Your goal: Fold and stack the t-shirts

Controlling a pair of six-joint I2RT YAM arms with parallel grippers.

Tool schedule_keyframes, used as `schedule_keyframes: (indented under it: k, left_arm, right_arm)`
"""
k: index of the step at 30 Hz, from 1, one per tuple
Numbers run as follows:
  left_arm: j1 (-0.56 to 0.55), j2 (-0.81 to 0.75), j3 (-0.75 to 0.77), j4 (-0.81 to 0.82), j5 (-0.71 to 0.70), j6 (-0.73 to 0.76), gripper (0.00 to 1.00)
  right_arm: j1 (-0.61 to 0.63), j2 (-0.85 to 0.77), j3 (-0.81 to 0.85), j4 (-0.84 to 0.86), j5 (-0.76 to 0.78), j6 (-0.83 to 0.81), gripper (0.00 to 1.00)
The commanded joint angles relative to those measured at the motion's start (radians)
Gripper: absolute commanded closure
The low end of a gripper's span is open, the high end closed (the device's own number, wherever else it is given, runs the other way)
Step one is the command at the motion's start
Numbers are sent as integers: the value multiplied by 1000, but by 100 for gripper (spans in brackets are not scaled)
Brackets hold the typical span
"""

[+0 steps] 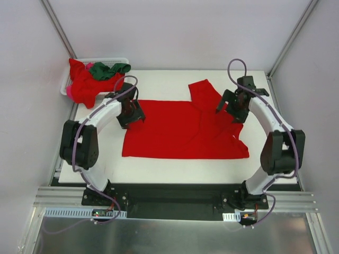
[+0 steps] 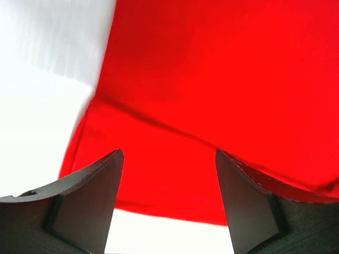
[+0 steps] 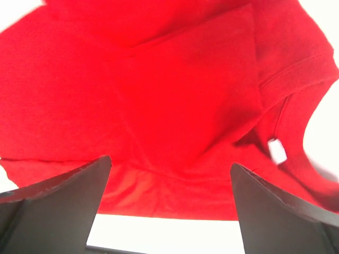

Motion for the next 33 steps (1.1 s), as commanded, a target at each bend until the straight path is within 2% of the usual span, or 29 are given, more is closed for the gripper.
schedule_keyframes:
  k: [1, 4, 7, 9, 13, 21, 28, 33]
  left_arm:
    - [-62, -136, -84, 13, 1, -85, 28]
    - [-88, -137, -158, 70, 19, -123, 27]
    - [-91, -123, -215, 136, 51, -149, 26]
    - [-96, -119, -239, 162, 51, -162, 21]
    - [-99, -139, -274, 177, 45, -171, 18]
    - [-100, -119, -382, 269, 30, -203, 17]
    - [-100, -151, -466, 294, 33, -263, 17]
    - [-100, -232, -563, 294, 27, -310, 18]
  right_arm:
    - [70, -164, -77, -64, 92, -21, 0]
    - [99, -225, -230, 24, 77, 35, 0]
    - [104, -209, -321, 106, 60, 72, 0]
    - [105, -166, -330, 123, 49, 80, 0]
    - [121, -106, -327, 143, 20, 82, 0]
    - [127, -51, -422, 253, 58, 66, 0]
    - [132, -34, -435, 186, 86, 65, 0]
    - [132, -115, -517, 177, 92, 80, 0]
